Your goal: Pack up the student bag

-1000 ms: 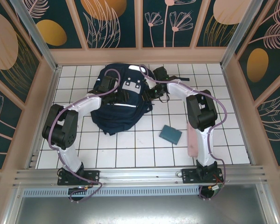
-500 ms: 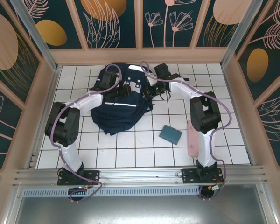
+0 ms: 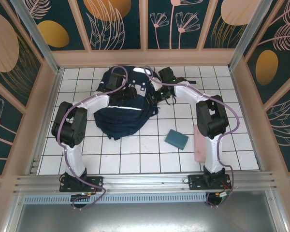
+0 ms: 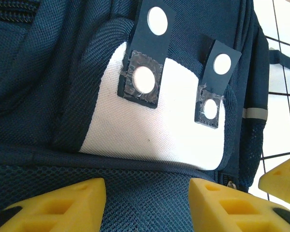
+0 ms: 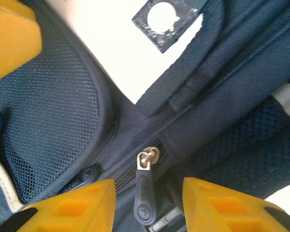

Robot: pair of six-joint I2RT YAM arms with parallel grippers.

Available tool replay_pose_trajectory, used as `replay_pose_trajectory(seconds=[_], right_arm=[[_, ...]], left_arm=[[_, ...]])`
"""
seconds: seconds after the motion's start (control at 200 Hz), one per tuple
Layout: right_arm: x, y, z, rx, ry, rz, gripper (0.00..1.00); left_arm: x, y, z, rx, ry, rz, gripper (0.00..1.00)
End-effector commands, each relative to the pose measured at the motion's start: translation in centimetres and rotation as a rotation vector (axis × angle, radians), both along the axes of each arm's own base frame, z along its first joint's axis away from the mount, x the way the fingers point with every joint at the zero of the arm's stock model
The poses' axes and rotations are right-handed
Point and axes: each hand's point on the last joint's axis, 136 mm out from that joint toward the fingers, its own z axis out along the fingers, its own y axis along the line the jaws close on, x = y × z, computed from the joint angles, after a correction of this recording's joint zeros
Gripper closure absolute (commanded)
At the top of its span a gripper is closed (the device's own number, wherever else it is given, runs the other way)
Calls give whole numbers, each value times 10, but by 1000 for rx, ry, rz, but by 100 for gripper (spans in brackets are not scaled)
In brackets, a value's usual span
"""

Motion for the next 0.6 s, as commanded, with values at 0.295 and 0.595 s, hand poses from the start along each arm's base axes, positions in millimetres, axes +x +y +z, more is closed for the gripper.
replay_pose_trajectory(seconds=[0.295,0.595], right_arm=[[-5,-1,-20,-106,10,29,68],[-5,-3,-28,-139,12,29,83]], left_arm=[[4,12,-23,69,55,55,51],[5,14,-26,77,63,60,51]])
